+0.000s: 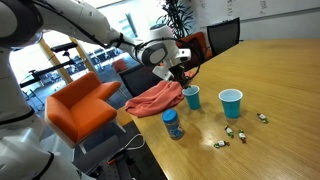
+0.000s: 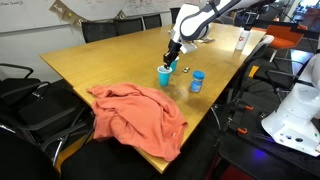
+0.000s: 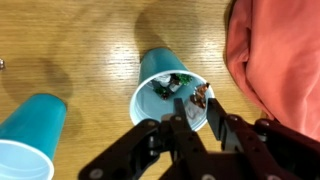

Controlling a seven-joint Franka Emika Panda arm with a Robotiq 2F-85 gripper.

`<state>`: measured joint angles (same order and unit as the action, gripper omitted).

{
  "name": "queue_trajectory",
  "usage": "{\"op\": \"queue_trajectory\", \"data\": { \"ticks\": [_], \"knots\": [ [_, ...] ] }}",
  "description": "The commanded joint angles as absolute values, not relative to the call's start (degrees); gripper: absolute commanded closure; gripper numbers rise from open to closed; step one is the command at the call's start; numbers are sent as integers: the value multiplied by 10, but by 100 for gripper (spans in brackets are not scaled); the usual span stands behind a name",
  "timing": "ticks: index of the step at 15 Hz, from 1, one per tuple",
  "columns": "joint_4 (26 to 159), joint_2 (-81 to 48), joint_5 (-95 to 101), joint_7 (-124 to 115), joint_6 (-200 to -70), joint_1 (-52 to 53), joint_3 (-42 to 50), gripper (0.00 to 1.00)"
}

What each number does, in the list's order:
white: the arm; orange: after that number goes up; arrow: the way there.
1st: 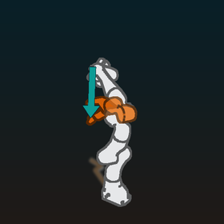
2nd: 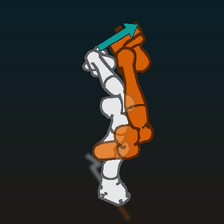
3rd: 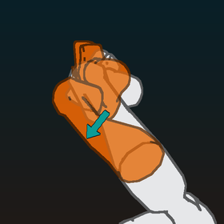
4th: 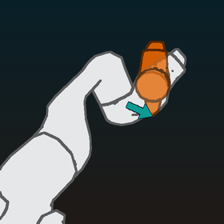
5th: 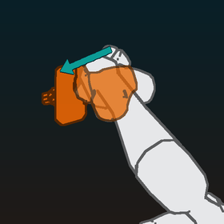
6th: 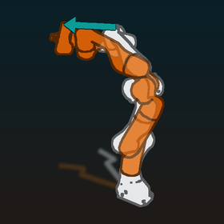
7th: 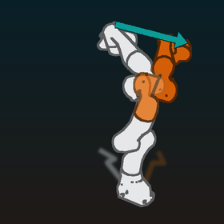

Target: Pour the sweets out of the left cup onto the table then put two sweets back in the cup

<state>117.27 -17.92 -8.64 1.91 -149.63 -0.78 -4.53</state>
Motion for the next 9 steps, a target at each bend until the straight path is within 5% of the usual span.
{"op": "queue_trajectory", "data": {
  "ticks": [1,6,9],
  "knots": [
    [1170,-174,-75,10,-1506,-1,-36,38],
    [1192,-122,-66,12,-1494,-3,-31,1],
    [1197,-85,-55,18,-1459,-10,-21,0]
  ]
}}
